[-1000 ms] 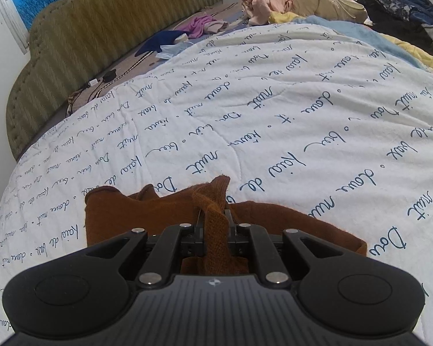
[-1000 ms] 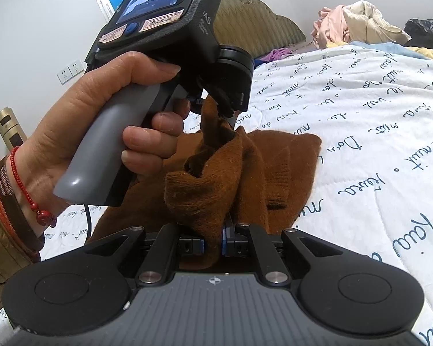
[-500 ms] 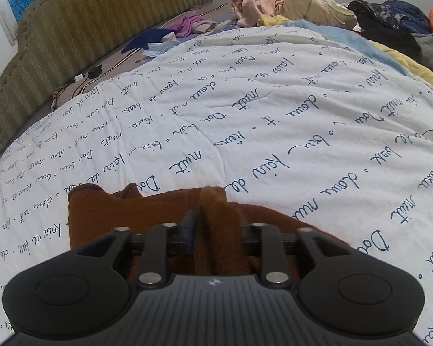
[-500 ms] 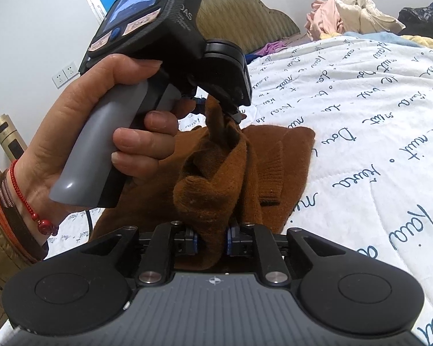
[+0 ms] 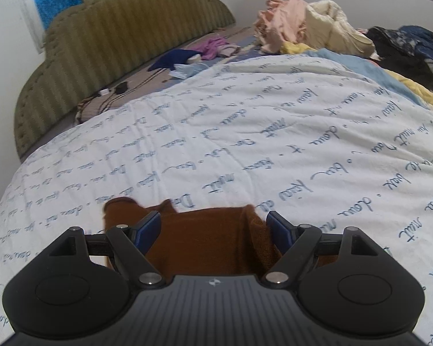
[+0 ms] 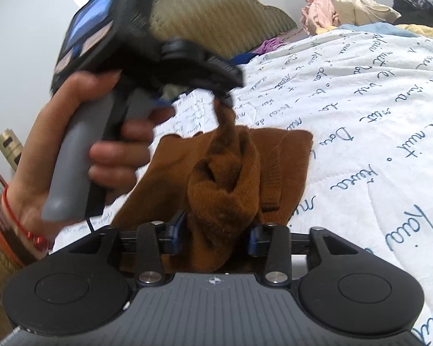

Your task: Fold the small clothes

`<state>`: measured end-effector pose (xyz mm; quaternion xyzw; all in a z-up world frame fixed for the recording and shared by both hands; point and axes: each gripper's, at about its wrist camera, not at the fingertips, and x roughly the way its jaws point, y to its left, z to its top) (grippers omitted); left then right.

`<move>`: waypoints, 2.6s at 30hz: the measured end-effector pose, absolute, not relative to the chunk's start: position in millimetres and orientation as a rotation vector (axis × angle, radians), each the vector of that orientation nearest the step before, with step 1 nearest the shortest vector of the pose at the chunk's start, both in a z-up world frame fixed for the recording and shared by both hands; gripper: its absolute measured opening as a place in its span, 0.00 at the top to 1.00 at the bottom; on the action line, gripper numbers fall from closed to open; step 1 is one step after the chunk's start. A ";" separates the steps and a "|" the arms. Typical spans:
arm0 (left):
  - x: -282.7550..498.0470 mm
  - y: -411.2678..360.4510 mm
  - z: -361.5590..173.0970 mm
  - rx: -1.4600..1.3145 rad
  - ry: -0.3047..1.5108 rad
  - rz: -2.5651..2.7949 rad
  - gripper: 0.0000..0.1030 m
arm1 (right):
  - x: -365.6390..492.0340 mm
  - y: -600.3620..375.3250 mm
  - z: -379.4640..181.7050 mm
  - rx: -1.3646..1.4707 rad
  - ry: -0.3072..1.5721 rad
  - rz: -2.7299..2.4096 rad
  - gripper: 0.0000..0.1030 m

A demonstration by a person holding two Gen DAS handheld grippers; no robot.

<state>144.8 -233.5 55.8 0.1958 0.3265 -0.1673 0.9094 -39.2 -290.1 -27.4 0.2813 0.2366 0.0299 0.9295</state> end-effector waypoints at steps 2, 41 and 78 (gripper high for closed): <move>143.0 -224.4 57.0 0.398 0.666 -0.324 0.22 | -38.8 -295.0 -25.4 0.599 0.479 0.062 0.56; 110.3 -105.5 20.6 0.293 0.729 -0.192 0.22 | 52.6 -342.7 -2.6 0.536 0.666 0.235 0.32; 84.6 -30.7 12.0 -0.046 0.825 -0.420 0.21 | 5.0 -346.7 -29.8 0.674 0.767 0.240 0.10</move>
